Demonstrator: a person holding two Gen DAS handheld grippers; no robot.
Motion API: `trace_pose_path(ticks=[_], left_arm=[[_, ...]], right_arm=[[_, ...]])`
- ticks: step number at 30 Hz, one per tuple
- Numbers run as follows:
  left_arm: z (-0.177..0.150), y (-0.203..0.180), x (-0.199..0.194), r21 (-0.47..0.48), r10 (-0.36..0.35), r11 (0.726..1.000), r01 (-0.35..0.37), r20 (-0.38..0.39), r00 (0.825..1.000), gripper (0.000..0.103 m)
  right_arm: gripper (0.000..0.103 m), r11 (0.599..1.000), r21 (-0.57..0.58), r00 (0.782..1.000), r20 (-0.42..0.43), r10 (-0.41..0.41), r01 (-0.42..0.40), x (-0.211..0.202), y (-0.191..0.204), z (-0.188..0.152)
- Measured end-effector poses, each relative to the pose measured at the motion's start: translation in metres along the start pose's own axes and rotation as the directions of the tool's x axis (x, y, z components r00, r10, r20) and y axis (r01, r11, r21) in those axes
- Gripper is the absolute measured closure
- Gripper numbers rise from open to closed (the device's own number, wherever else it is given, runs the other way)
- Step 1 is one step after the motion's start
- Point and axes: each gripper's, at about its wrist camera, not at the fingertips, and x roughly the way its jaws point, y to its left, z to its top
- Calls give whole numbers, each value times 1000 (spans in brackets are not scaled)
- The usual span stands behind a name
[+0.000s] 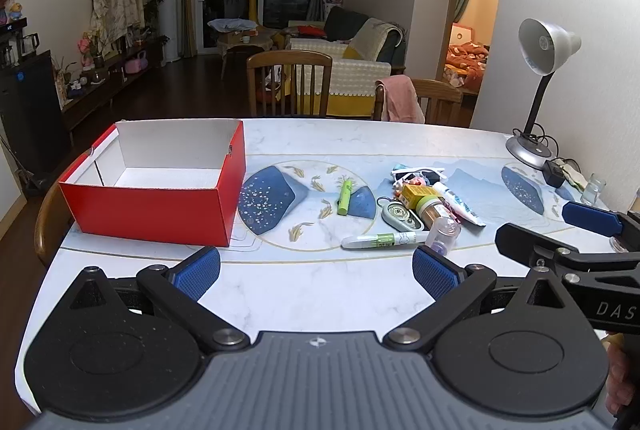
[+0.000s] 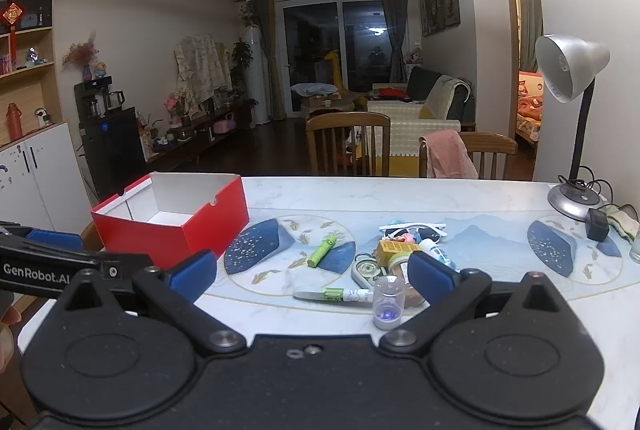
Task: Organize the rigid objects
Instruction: 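Move both tools toward the cluster of items on the table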
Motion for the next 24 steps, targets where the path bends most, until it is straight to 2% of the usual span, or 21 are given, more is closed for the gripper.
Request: trace_pose_path(ticks=[24], left_arm=[[-1,-11,-1,3,-10,1000,10,-6,1000,0]], right_arm=[[5,1000,-17,1000,7,10,-10,-9,-2,-2]])
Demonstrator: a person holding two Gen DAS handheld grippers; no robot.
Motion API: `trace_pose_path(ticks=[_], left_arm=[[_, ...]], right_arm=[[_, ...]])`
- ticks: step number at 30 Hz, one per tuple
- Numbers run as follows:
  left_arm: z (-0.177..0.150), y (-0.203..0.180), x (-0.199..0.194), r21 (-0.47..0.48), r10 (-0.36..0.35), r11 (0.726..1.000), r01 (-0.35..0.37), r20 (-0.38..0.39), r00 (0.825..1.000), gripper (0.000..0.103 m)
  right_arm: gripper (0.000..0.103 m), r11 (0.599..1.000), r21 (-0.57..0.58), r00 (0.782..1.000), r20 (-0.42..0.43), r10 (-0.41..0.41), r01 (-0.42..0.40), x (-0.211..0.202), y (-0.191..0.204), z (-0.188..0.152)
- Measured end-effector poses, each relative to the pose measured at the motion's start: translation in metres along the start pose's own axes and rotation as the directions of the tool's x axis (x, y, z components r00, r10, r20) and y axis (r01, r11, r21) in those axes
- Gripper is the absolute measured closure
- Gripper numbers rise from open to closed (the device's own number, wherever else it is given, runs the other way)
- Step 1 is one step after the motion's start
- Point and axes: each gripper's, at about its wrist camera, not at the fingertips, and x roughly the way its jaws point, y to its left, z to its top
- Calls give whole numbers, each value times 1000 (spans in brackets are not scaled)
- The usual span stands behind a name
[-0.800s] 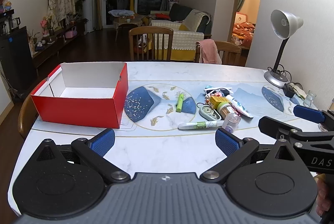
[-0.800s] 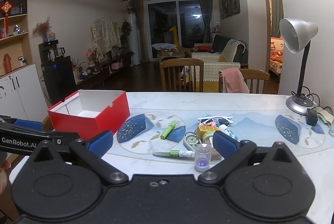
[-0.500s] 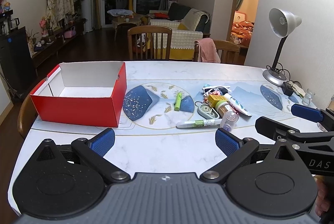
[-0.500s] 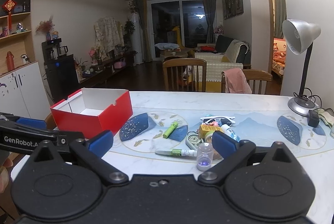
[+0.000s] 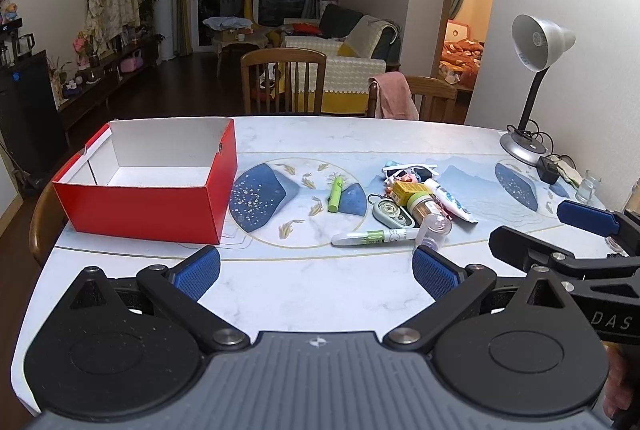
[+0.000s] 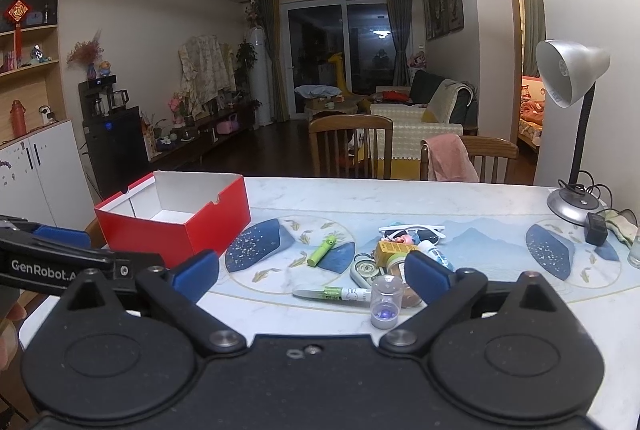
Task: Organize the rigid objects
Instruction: 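Move both tools toward the cluster of items on the table, then grasp the lime-green battery with the left tool while the right tool grasps the clear jar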
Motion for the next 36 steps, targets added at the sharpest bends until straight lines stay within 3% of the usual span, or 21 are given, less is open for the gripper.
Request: trace_pose_path(ticks=[16,27,31,36], left_arm=[[16,14,56,21,-74,997,75,-63,995,0],[43,18,161,44,-179,981,187,-156,971,0],[54,11,199,117,-154,978,172,-145,977,0],[64,7,256,145,-156,973,182,-174,972,0]], right_arm=[[11,998,22,995,-80,-57,59,32,-8,-5],[21,986,13,965,-206,-160,167,93,-19,-15],[25,978,8,950,-241,-199,206,116,-27,-19],[30,972,8,933,-283,-224,236,144,-37,-23]])
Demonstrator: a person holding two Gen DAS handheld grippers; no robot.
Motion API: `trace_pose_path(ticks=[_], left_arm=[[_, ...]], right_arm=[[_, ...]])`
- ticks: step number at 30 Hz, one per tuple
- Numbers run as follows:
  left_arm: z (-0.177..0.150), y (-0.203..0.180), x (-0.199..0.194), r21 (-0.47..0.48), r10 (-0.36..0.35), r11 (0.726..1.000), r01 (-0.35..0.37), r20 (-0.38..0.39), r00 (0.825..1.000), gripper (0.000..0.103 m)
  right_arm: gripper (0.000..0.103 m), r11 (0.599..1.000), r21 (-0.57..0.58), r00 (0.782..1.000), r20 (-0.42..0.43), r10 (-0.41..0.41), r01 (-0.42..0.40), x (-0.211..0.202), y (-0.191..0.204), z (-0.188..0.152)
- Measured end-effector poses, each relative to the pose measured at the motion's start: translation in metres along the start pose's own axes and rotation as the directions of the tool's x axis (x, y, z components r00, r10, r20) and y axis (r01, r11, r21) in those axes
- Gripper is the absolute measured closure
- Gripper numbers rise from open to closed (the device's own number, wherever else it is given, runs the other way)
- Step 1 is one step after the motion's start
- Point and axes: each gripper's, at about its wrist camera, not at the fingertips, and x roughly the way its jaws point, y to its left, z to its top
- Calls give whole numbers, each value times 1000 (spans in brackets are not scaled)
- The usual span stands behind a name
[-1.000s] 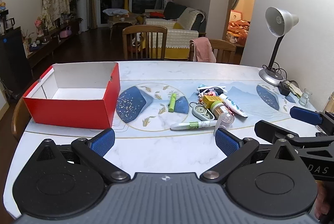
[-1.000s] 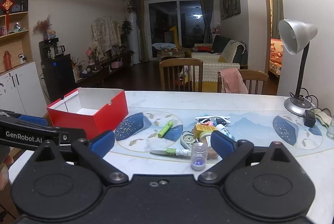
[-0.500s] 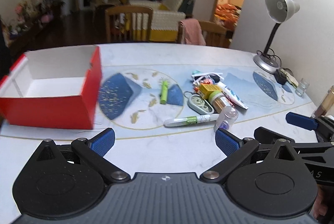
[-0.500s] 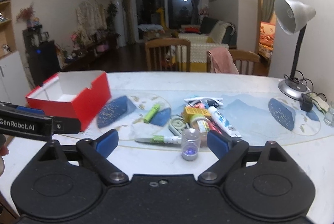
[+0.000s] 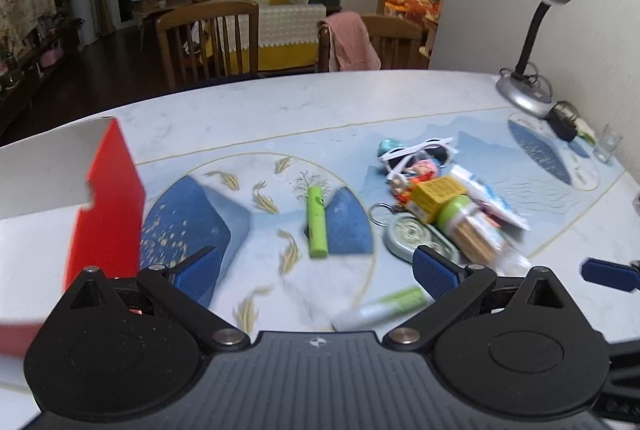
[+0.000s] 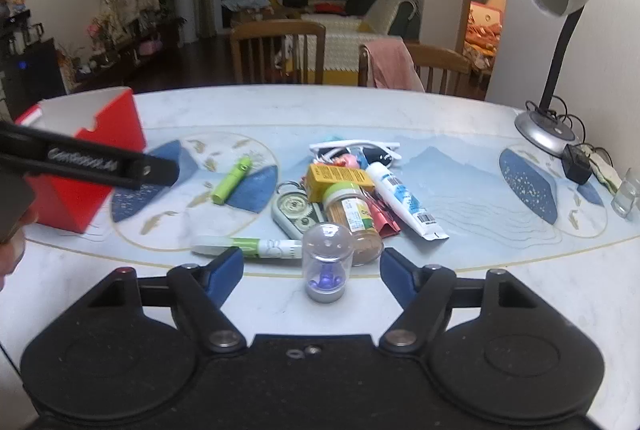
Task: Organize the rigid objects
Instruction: 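Grasp the lime-green battery with the left tool while the right tool grasps the clear jar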
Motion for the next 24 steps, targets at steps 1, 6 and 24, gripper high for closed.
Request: trace_pose_path(ticks=[1,6,24], left_arm=[[3,2,10,3,-1,1000,1,-6,1000,0],[14,11,51,-9,-23,1000,22,-14,1000,0],[12,7,115,47,-9,999,13,-82,997,30]], right_arm=[[33,1000,0,1000,-11,-6,6,6,0,1],[38,1000,0,999,-42,-16,16,28,-2,5],[55,999,-8,993,-111,-44,44,64,1,9]])
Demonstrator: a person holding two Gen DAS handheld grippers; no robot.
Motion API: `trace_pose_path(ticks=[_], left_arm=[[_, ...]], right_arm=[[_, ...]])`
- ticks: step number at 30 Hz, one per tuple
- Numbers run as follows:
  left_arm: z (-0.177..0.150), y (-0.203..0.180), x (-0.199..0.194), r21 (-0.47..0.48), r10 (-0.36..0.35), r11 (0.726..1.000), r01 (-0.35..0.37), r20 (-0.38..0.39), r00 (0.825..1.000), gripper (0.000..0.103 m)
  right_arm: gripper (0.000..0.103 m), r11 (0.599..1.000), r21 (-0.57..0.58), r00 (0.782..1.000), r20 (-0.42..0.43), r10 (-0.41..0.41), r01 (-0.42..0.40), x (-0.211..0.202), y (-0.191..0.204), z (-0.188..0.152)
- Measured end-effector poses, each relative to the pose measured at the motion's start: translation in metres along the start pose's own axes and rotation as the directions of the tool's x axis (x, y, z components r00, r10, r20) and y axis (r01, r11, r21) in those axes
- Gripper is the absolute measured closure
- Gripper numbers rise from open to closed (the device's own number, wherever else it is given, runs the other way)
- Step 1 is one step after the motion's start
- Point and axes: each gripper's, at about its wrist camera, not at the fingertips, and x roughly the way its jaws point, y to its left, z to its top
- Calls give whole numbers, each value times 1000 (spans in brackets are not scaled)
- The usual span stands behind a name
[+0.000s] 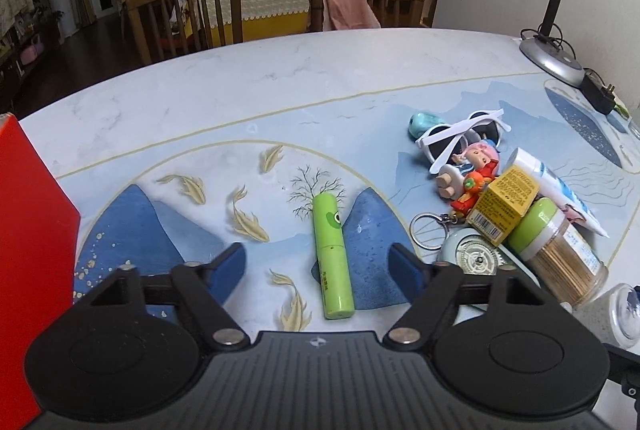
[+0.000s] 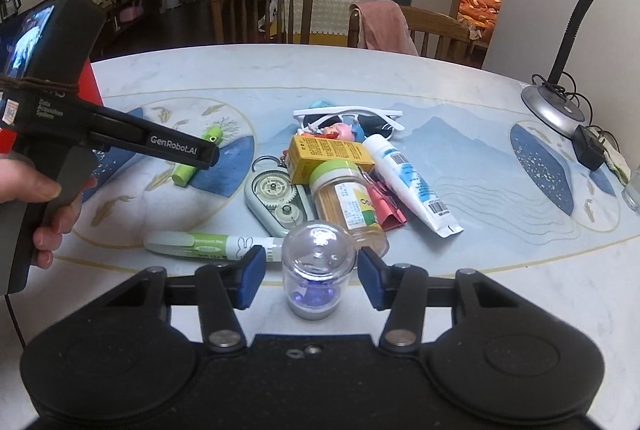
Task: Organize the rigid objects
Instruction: 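Grasp the lime-green battery with the left tool while the right tool grasps the clear jar, then carry the battery and the clear jar with both tools into the red box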
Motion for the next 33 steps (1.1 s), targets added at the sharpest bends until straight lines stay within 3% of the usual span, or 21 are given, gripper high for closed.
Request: trace_pose_path(ticks=[7,14,19,33], left_arm=[[-1,-4,9,26,17,1000,-17,-23,1000,59],[-2,-11,11,67,14,998,-13,-15,1000,70],[-2,-15,11,82,-4,997,5,-11,1000,85],[-10,-16,-23,45,-8,999,7,11,1000,86]], right_arm=[[59,1000,-5,1000,-4,-8,8,2,1,0],[62,1000,-7,1000,-10,-14,14,5,0,0],[62,1000,-8,1000,-9,-16,16,5,-1,-1],[63,1000,17,1000,14,-5,5,-16,-11,-4]])
